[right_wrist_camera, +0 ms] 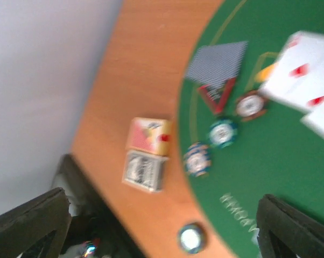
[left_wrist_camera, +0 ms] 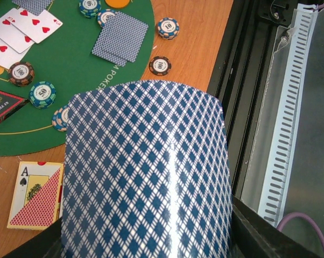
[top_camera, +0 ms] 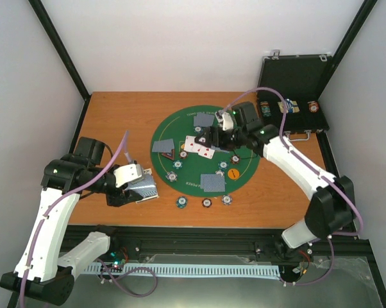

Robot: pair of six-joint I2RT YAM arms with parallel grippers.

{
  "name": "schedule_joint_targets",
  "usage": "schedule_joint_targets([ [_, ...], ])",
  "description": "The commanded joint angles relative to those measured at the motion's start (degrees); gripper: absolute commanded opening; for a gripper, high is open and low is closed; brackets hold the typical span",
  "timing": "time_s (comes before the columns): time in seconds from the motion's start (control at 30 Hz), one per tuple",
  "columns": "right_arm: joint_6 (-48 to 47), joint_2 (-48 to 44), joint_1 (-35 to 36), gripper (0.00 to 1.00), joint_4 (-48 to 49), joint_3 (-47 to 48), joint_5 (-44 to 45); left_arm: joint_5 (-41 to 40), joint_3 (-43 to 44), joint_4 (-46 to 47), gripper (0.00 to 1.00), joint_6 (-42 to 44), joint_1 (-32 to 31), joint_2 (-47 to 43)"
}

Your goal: Distribute texas hold em gaming equipment

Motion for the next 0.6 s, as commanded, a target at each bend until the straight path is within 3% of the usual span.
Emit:
schedule_joint_targets([
  [0.0,11.2,-7.5,4.2,0.96,12.6,-7.5,-12.2,1.3,1.0,-0.6,0.13,0.1,0.0,-1.1],
  [0.07,15.4,-10.5,7.6,0.99,18.9,-10.2,-14.1,1.3,0.8,-0.7,0.13,0.2,0.0,-1.2],
  [0.23,20.1,-12.9,16.1,1.00,24.2,-12.2,-13.8,1.6,1.1,-0.6,0.13,-0.1,0.0,-1.1],
  [0.57,25.4,-10.2,26.9,0.98,33.8,-14.6,-12.2,2.3,1.7,0.1,0.13,-0.7,0.0,-0.6],
])
